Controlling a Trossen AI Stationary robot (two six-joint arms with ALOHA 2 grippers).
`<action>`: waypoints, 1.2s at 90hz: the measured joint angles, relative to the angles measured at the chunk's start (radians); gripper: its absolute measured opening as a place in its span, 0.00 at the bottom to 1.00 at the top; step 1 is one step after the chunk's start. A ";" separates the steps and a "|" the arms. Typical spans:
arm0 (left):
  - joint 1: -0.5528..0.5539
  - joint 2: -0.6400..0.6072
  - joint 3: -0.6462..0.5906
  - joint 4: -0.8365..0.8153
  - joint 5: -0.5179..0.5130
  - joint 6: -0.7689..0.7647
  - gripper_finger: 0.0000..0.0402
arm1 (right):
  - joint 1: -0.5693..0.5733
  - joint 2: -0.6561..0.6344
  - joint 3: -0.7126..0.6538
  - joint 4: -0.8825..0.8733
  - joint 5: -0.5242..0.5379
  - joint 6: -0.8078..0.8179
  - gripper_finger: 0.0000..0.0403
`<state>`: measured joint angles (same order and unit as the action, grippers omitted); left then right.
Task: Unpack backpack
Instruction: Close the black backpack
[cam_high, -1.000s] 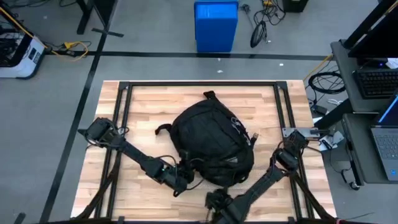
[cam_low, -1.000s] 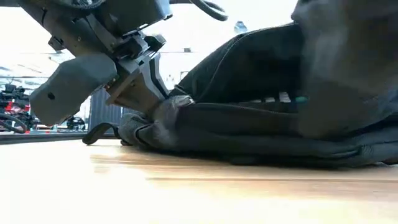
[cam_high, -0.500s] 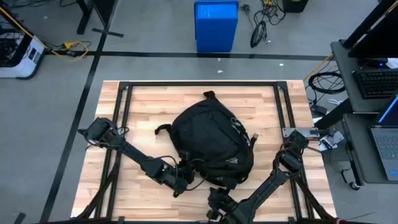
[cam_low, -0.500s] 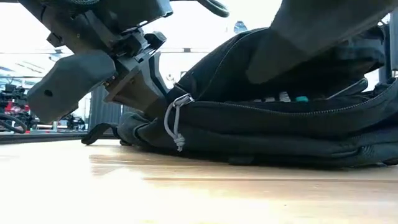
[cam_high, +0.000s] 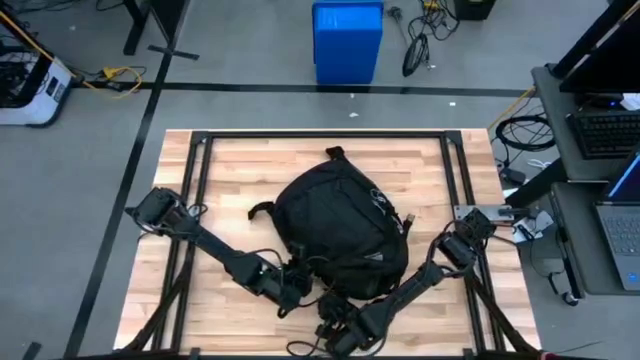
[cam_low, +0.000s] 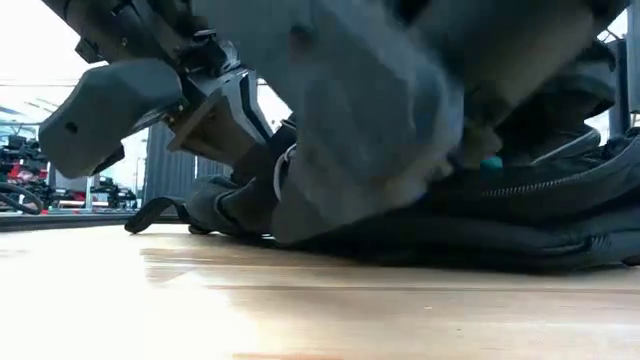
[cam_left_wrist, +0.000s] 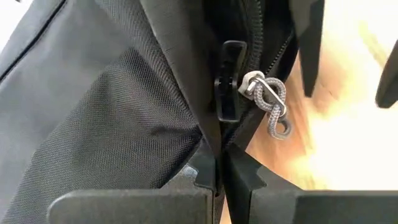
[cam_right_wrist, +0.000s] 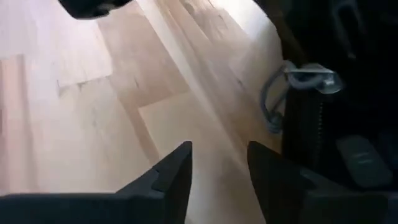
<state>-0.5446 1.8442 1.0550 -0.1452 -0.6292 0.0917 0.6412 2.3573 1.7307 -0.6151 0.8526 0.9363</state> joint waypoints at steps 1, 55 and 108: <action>0.000 0.000 0.000 0.001 0.000 0.000 0.00 | -0.002 0.000 -0.004 0.006 0.002 -0.003 0.37; 0.003 0.000 0.000 0.005 -0.005 0.000 0.00 | -0.053 0.001 -0.026 -0.058 0.064 -0.018 0.39; 0.008 0.000 0.003 0.019 0.004 -0.007 0.00 | -0.035 -0.009 -0.026 -0.150 0.114 0.102 0.39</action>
<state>-0.5366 1.8442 1.0583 -0.1265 -0.6249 0.0845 0.6065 2.3485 1.7050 -0.7647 0.9670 1.0383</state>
